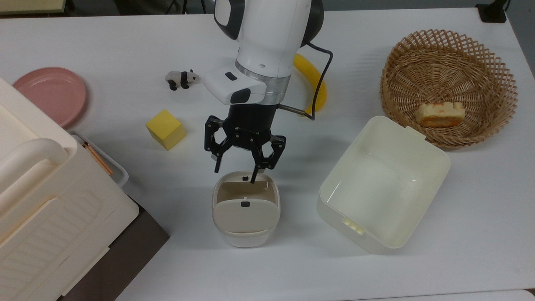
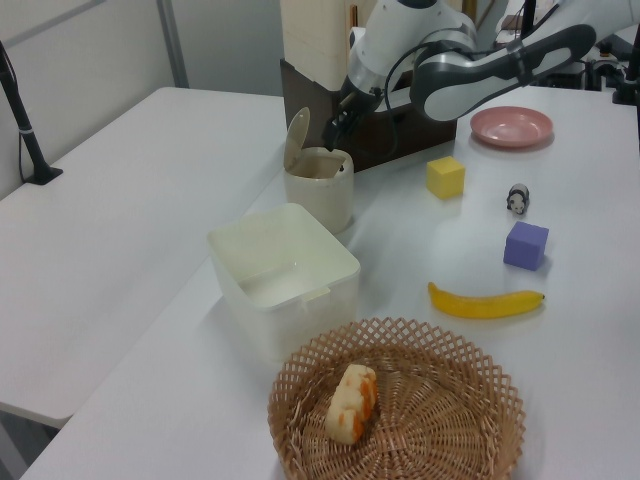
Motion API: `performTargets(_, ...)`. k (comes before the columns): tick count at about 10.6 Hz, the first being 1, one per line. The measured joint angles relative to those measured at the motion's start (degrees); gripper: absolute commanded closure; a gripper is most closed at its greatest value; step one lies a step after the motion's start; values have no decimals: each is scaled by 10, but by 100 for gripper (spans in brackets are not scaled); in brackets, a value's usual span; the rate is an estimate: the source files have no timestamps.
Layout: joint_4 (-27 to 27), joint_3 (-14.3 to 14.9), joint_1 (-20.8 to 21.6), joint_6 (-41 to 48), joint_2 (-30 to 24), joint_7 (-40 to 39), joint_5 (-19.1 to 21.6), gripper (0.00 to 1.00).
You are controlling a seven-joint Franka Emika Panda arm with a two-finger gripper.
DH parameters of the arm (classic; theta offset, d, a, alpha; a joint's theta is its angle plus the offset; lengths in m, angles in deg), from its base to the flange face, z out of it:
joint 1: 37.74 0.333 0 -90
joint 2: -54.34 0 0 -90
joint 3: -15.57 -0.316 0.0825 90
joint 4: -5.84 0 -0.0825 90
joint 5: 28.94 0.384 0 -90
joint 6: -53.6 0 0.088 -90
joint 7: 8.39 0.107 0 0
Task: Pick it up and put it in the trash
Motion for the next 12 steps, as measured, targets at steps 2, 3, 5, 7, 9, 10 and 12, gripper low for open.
performTargets(2, -13, 0, 0, 0, -2, 6, 0, 0)
performTargets(3, -15, 0, 0, 17, -12, 7, 0, 0)
performTargets(5, -14, -3, 2, 161, -53, -24, 41, 0)
performTargets(7, -13, -4, 8, 341, -105, -156, 146, 0)
performTargets(9, -2, -1, 5, 444, -160, -214, 209, 0)
performTargets(10, 18, 0, 5, 457, -185, -220, 215, 0)
performTargets(12, 46, 1, -4, 457, -206, -224, 215, 0)
